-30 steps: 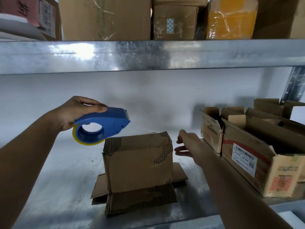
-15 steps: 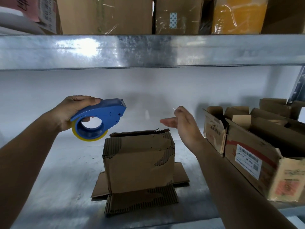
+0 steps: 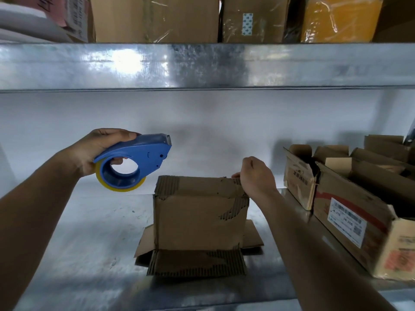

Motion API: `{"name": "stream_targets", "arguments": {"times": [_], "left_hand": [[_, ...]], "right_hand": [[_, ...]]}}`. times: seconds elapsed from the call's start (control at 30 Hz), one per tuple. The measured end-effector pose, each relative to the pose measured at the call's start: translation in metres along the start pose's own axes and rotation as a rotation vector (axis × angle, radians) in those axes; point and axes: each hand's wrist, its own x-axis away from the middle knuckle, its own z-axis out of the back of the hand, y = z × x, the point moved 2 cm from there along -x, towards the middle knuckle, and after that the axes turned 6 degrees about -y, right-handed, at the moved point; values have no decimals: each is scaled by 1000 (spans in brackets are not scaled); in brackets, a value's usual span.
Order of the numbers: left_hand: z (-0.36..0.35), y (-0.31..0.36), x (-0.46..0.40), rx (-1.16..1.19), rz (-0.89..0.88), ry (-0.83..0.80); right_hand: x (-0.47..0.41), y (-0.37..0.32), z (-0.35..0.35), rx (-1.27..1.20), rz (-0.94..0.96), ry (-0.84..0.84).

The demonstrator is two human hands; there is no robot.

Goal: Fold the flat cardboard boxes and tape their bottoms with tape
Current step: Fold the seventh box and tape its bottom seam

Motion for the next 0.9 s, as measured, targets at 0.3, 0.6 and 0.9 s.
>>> {"name": "stream_targets", "arguments": {"times": [0.3, 0.6, 0.9], "left_hand": [[-2, -1, 7, 18, -7, 4], [-10, -2, 8, 284, 67, -142], [-49, -28, -9, 401, 178, -128]], "right_hand": [[6, -4, -13, 347, 250, 4], [2, -12, -25, 603, 350, -182], [2, -7, -24, 482, 283, -105]]}}
